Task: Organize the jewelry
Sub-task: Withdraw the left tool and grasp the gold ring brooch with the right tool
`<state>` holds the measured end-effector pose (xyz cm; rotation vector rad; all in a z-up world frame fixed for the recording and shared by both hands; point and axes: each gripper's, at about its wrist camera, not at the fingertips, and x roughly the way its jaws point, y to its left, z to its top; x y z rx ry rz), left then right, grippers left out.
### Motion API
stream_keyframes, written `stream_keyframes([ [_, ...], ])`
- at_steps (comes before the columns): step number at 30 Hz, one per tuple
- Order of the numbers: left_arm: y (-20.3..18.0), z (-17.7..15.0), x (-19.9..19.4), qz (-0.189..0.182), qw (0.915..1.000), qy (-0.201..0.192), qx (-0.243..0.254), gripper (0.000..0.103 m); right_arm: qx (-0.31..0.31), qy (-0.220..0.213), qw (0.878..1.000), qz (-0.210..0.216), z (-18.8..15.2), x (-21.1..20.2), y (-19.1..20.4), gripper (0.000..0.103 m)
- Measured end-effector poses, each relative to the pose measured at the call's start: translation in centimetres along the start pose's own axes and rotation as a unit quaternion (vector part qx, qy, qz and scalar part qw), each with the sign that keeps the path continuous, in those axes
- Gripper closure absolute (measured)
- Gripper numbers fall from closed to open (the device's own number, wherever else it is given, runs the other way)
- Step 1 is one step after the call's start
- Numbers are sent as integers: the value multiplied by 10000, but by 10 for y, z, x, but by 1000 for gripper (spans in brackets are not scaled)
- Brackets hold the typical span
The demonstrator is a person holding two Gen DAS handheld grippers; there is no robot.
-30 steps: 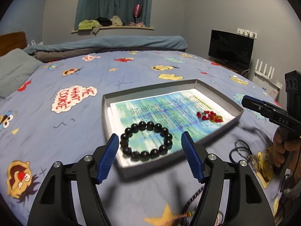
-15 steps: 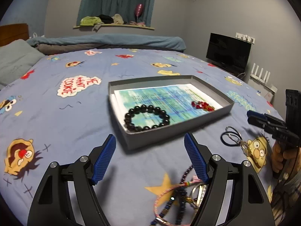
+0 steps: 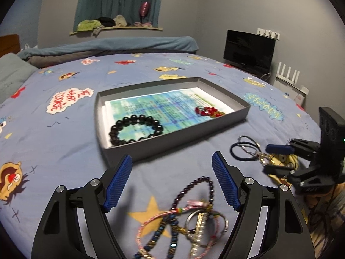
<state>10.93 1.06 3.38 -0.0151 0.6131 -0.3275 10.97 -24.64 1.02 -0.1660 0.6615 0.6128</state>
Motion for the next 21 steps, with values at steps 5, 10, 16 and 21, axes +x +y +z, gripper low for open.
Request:
stream_keyframes([
  [5,-13,0,5,-96,9999,36,127,26,-83,-1,10000,-36,-1,0,3,62],
  [10,-29,2,12,-241,9993,90,258,25,6,-107,9999,-131,0,-10,-6,62],
  [16,-50,3,25,-435,9982,183,361,26,407,-341,9982,-282,2,-25,-32,62],
  [21,-72,7,47,-552,9967,399,436,40,526,-434,9972,-306,3,-31,-41,62],
])
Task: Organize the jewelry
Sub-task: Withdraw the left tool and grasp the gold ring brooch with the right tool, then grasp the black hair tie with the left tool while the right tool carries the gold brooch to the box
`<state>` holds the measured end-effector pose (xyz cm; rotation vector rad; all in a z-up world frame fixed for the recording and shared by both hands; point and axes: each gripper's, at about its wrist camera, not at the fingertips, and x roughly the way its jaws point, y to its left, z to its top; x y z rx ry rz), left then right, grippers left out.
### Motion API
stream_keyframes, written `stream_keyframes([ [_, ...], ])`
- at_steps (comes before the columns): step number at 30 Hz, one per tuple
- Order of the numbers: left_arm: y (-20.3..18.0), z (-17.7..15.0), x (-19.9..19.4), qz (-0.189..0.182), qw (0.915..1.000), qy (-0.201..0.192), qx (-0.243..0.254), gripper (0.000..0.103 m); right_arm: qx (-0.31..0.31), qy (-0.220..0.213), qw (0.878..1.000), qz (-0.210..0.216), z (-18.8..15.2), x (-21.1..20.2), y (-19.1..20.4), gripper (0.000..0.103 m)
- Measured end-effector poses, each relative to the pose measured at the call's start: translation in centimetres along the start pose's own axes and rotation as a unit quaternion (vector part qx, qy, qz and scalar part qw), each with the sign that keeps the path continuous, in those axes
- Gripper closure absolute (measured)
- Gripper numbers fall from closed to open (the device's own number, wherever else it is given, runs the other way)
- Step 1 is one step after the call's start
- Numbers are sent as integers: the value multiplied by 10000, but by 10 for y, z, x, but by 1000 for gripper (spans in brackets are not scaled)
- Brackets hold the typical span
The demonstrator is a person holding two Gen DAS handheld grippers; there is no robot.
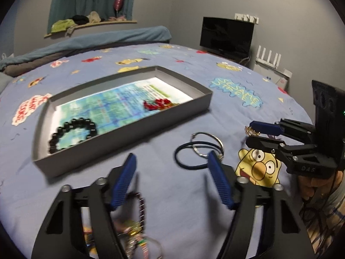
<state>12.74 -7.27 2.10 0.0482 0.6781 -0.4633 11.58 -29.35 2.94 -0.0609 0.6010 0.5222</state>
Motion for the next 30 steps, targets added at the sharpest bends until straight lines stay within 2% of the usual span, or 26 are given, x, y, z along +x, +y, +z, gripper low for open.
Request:
stream_keyframes([
  [2,-6,2,10,0,9999,134,14,49,-13,-14,10000,-7,0,-1,0,62],
  [7,-15,4,25,195,9991,346,142,59,-25,-56,10000,12,-1,-3,-1,62],
  [8,-14,4,25,184,9992,340,137,69,-21,-68,10000,19,-1,-4,-2,62],
  [11,-14,3,23,101,9992,349,142,87,-9,-89,10000,24,0,-5,-2,62],
  [14,-17,2,20,29,9993,311,189,98,5,-128,9999,37,0,-7,-3,62],
  [21,-21,5,2,-56,9995,-7,296,99,47,-196,9998,43,1,-9,-3,62],
  [30,-7,17,-24,-51,9988,-469,89,99,50,-261,9996,73,8,-6,3,62],
])
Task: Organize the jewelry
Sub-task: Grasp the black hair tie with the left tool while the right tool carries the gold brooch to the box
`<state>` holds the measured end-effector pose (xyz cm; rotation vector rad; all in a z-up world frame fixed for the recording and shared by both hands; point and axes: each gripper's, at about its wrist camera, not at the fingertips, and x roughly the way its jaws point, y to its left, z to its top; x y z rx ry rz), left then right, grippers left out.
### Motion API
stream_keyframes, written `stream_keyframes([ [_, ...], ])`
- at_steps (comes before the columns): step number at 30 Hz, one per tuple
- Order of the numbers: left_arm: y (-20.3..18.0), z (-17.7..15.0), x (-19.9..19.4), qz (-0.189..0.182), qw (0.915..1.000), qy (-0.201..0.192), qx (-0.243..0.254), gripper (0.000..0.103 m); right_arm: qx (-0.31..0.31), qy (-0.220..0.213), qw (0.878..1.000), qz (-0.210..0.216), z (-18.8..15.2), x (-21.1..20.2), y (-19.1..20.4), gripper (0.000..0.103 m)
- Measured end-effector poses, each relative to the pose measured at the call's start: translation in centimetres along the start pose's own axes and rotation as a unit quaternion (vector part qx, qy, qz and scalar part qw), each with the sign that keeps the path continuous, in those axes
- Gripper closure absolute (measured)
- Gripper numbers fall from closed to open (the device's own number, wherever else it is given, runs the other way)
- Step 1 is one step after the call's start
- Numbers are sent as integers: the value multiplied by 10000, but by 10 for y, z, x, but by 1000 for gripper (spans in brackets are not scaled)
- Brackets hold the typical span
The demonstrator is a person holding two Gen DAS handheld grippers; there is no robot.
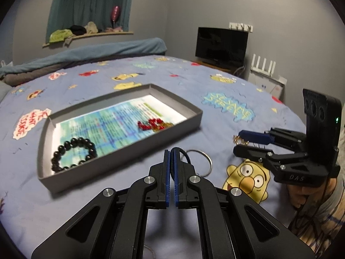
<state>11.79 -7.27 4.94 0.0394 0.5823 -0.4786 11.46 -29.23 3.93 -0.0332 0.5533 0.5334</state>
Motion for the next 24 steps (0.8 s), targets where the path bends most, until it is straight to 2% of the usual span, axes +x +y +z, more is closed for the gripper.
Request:
stream_keyframes([
  [15,26,17,-27,168,9976,-623,-244,99,-32,-128,9998,115,27,18,11,62],
  [24,51,35,-19,344,9949,-810,-486,99,-49,-177,9998,70,49,40,7,62],
])
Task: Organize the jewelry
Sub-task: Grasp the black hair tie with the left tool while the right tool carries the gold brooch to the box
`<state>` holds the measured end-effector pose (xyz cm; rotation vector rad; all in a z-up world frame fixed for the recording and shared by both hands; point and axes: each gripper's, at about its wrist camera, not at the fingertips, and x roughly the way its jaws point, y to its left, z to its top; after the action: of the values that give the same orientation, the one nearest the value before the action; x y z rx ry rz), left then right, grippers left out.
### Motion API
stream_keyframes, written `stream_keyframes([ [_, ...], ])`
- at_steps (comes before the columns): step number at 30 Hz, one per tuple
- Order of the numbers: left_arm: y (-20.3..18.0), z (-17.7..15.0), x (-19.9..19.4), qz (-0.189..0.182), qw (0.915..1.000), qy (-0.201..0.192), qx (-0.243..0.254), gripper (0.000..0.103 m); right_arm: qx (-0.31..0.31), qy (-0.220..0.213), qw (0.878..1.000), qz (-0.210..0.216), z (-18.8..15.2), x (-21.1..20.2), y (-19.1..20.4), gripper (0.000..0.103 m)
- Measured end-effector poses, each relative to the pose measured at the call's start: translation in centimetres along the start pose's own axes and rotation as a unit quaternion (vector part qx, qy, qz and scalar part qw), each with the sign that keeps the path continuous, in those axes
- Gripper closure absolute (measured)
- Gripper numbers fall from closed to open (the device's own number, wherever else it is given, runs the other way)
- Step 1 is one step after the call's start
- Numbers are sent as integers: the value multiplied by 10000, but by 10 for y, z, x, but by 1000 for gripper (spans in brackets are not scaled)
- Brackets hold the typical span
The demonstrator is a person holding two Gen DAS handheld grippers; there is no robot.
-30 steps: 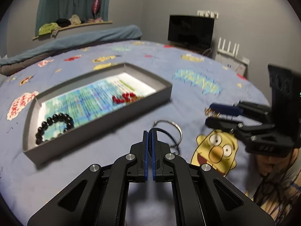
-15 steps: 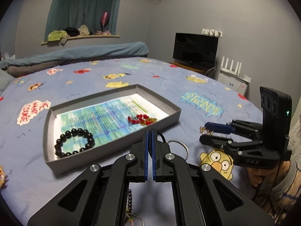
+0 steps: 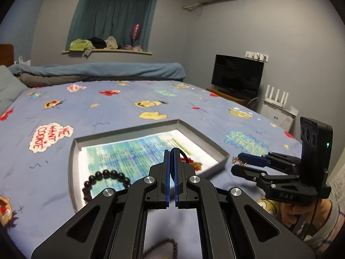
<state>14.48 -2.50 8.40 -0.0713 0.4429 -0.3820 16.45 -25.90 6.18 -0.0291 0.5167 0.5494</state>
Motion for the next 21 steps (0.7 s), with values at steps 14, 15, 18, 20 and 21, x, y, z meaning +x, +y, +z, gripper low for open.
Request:
stream_keyframes([
  [14,24,12,41,168,9995,244,-121,99,-12,18,10000,-52,28,40,-10,62],
  [15,25,11,46,178,9993,307,-122,99,7,36,10000,-44,29,43,-10,62],
  [18,29,9,55,232,9986,445,-156,99,17,95,9999,-30,30,50,-10,62],
  [20,30,6,60,239,9980,556,-185,99,33,166,9999,-32,30,58,-11,62],
  [21,30,4,62,246,9977,611,-178,99,49,206,9998,-32,30,62,-12,62],
])
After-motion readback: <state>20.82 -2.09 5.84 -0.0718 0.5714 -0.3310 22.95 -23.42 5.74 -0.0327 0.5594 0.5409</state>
